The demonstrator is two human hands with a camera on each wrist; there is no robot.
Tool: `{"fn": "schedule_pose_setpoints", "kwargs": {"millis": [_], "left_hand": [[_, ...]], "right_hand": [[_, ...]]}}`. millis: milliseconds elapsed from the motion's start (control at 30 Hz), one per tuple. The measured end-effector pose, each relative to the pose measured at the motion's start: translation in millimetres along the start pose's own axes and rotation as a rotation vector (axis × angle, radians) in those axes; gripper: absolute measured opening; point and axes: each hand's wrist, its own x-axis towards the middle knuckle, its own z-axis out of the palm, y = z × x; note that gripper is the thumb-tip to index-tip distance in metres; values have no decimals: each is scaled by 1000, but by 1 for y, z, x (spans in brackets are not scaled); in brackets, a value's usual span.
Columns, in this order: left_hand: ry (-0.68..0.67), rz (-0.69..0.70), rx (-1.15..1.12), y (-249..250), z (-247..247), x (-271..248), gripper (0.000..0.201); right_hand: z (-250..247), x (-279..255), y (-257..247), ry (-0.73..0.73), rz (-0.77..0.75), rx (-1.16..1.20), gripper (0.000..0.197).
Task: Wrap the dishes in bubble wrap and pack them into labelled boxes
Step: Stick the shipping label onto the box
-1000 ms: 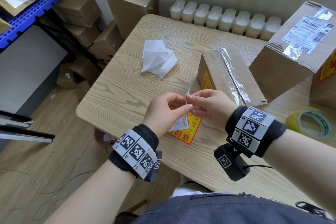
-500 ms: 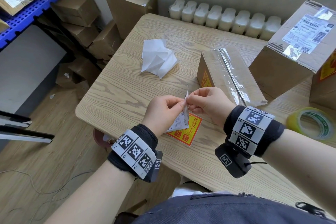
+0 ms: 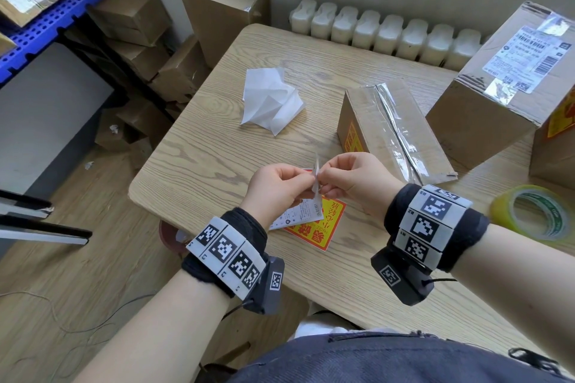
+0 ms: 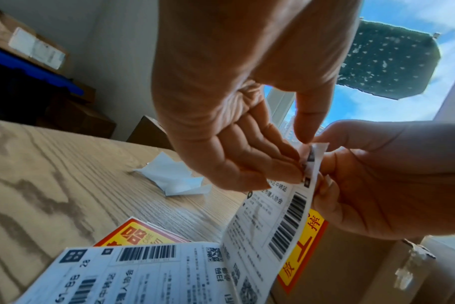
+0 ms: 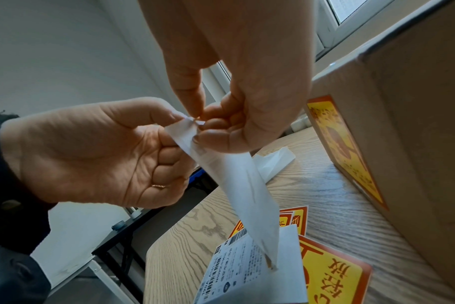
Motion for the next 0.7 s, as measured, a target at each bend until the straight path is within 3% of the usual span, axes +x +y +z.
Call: {"fn": "schedule_pose_setpoints", "kwargs": {"millis": [167,367,467,633,700], "left_hand": [[-27,28,-50,-2,-2,-1,10],[81,93,103,-6,2,0,7],[55,81,52,-6,1,-3,5],[52,51,-48,-6,0,-4,5],[49,46,-63,-6,0,-3,6]], "right_hand": [[-2,-2,-2,-24,-5,-23,14],[0,-4,1,-14,-10,17,9],[0,-6,4,-35,-41,-12,19],[4,-7,9,5,-135,-287,34],[7,-7,11,50,-171,-360,29]]}}
